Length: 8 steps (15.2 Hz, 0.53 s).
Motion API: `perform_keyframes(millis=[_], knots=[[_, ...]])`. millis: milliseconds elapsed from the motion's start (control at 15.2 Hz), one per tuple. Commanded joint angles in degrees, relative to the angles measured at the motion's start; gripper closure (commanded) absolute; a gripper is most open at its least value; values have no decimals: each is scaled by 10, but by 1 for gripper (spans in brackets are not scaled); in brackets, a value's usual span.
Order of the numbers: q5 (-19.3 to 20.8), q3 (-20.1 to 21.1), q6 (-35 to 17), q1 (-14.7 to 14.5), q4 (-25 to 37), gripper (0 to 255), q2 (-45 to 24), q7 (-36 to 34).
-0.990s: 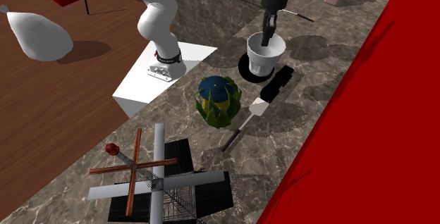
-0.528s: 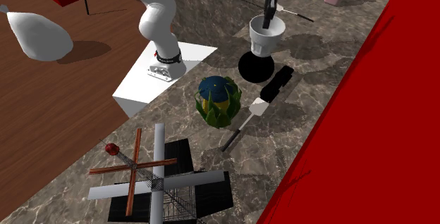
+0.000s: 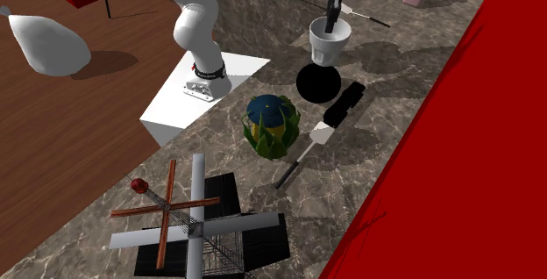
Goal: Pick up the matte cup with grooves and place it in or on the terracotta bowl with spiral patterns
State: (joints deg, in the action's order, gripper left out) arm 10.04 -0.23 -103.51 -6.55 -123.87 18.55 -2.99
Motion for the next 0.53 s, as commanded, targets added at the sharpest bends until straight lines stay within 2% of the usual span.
perform_keyframes(millis=[0,462], knots=[[1,-1,-16,1,-16,255,0,-2],[5,-2,-70,1,-61,255,-9,-10]])
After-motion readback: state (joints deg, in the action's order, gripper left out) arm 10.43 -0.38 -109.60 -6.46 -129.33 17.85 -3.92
